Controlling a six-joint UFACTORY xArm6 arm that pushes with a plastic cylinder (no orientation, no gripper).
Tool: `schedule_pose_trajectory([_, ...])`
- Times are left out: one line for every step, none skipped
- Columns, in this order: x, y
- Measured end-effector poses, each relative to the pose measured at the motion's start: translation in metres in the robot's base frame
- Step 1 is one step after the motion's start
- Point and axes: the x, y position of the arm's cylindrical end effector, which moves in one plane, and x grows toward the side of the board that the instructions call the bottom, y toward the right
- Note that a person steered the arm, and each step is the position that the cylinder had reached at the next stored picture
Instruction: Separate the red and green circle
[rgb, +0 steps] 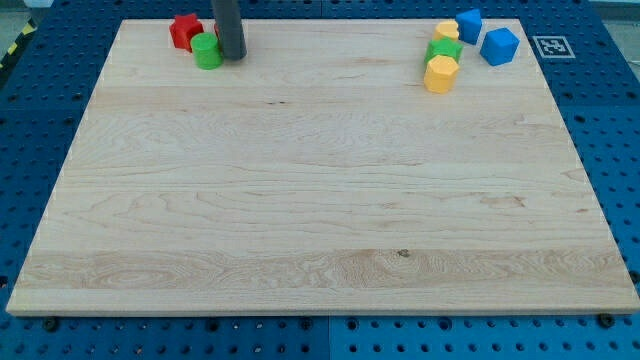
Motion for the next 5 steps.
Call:
schedule_pose_trajectory([0.0, -0.002])
schedule_pose_trajectory([0.0, -0.009])
schedule_pose_trajectory([-0.005, -0.023])
schedule_pose_trajectory([-0.011, -0.03])
schedule_pose_trajectory([-0.005, -0.017])
